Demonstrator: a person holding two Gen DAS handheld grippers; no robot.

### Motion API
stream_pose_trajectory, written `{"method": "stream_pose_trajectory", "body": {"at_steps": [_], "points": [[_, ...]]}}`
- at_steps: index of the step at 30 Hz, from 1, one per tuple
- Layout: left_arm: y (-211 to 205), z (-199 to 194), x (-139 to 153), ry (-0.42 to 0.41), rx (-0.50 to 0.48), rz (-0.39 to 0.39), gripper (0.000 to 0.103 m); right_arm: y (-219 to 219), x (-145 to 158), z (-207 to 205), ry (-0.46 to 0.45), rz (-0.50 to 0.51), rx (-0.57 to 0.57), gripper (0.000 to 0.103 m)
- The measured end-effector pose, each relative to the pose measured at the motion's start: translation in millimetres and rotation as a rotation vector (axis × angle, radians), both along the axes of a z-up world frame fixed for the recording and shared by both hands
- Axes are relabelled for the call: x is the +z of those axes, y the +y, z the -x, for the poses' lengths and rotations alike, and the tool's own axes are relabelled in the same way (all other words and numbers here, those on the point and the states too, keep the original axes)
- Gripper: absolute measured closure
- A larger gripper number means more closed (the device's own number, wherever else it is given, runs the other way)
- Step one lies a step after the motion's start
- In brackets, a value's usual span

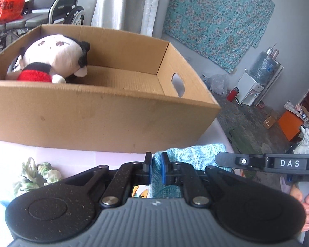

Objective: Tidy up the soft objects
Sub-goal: 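Close both tools on the blue towel and lift it, then carry the blue towel with both tools into the box beside the doll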

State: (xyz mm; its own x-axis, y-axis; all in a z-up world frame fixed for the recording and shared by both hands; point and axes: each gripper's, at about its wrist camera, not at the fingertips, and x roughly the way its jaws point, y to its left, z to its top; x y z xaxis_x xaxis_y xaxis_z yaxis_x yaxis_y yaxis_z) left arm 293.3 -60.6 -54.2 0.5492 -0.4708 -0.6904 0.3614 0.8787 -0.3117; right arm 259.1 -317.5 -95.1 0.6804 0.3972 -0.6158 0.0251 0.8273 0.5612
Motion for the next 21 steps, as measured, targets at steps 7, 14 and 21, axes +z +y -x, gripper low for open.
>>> {"method": "stream_pose_trajectory", "body": {"at_steps": [7, 14, 21], "points": [[2, 28, 56, -0.112, 0.005, 0.014, 0.094, 10, 56, 29, -0.105, 0.03, 0.014, 0.098], [7, 34, 102, -0.184, 0.036, 0.018, 0.094, 9, 98, 38, -0.162, 0.016, -0.001, 0.098], [6, 24, 130, -0.219, 0.045, 0.003, 0.094, 7, 136, 27, -0.201, 0.023, 0.009, 0.098]]}}
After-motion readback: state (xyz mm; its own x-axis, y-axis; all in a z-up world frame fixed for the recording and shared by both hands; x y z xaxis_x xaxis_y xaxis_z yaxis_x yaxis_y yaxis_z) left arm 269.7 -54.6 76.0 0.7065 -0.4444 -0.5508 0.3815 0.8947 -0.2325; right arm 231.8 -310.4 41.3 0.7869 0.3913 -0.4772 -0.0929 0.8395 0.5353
